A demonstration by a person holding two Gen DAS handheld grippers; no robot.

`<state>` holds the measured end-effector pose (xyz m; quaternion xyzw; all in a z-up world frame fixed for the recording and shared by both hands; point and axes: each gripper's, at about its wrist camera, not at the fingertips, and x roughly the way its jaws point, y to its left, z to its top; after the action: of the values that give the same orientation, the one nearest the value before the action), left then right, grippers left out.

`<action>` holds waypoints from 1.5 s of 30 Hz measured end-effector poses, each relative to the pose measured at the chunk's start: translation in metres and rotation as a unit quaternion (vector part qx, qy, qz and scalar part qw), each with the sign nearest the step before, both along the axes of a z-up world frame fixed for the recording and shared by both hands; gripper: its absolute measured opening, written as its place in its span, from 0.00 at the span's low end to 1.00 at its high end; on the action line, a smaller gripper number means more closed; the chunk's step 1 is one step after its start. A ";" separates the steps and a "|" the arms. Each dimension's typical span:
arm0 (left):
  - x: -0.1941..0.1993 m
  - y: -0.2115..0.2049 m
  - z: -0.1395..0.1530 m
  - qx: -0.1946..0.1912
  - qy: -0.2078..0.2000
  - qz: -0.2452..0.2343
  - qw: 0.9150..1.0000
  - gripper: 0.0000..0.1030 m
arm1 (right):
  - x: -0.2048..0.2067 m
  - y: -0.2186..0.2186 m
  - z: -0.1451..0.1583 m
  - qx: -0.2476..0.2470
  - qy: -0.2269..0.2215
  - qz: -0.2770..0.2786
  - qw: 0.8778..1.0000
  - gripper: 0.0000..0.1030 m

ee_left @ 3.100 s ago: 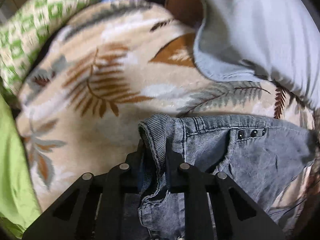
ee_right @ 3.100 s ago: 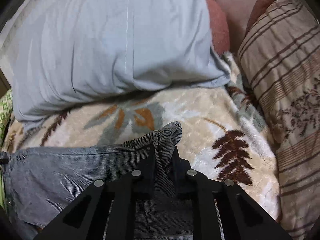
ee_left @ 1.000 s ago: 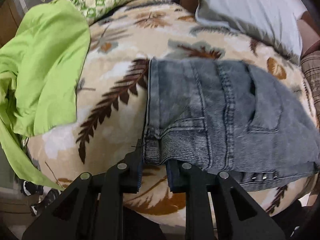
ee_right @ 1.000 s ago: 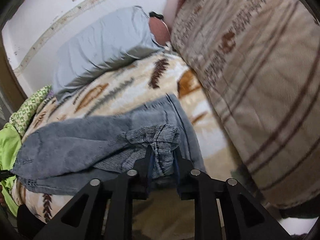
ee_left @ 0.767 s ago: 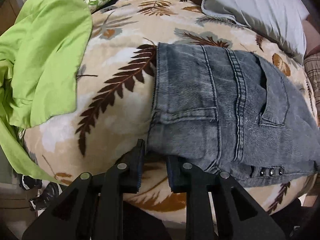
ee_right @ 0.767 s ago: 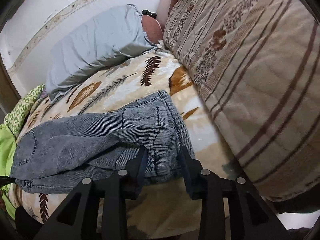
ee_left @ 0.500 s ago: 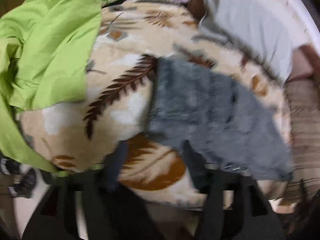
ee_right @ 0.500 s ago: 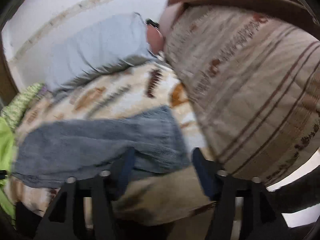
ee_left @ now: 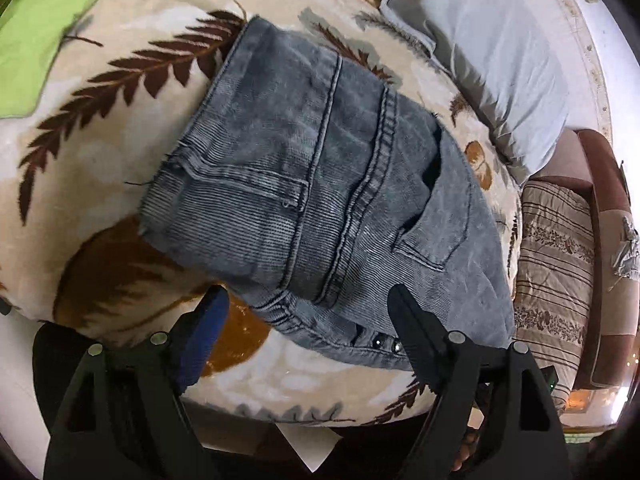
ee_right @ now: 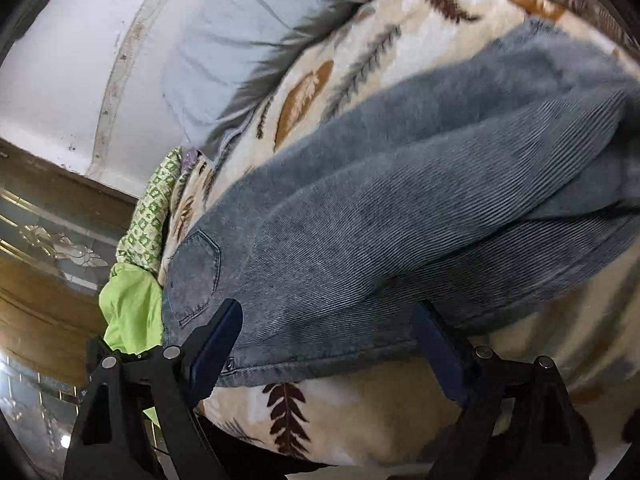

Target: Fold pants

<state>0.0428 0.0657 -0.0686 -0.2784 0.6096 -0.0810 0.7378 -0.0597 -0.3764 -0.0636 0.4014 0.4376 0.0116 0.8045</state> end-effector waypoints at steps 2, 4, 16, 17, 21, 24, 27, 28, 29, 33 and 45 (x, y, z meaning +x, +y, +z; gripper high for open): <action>0.005 -0.004 -0.009 -0.003 0.011 0.000 1.000 0.79 | 0.003 0.003 -0.005 0.006 -0.007 -0.016 1.000 0.86; 0.010 -0.007 -0.016 -0.006 0.021 0.005 1.000 0.79 | 0.007 0.005 -0.008 0.011 -0.023 -0.035 0.999 0.83; 0.010 0.011 0.002 -0.006 0.008 0.020 1.000 0.26 | 0.012 0.006 0.007 0.042 -0.062 -0.034 0.997 0.04; 0.006 0.013 0.004 -0.001 0.006 0.017 1.000 0.25 | 0.006 0.008 0.011 0.047 -0.064 -0.027 0.996 0.04; -0.010 0.017 -0.002 0.026 0.003 0.007 1.000 0.25 | -0.017 0.016 0.009 0.050 -0.045 -0.005 0.998 0.04; -0.009 0.020 -0.016 0.028 0.018 0.007 0.999 0.26 | -0.022 0.013 -0.010 0.050 -0.018 -0.009 0.999 0.08; -0.006 0.019 -0.015 0.033 0.018 0.003 0.999 0.26 | -0.020 0.009 -0.024 0.048 0.001 -0.013 0.999 0.10; -0.005 0.018 -0.013 0.036 0.016 -0.002 0.999 0.26 | -0.020 0.008 -0.025 0.052 0.004 -0.012 0.999 0.11; -0.006 0.017 -0.011 0.037 0.014 -0.006 0.999 0.27 | -0.024 0.005 -0.023 0.054 0.004 -0.013 0.998 0.14; -0.013 0.017 0.000 0.031 0.000 -0.053 0.998 0.32 | -0.049 -0.011 0.005 0.022 -0.002 -0.001 1.000 0.49; 0.052 0.046 0.045 0.122 -0.090 -0.078 0.985 0.85 | -0.051 -0.140 0.065 -0.165 -0.021 -0.107 0.980 0.66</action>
<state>0.0945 0.1116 -0.0233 -0.1290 0.5660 -0.0882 0.8095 -0.1107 -0.5165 0.0012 0.3073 0.3710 -0.1390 0.8652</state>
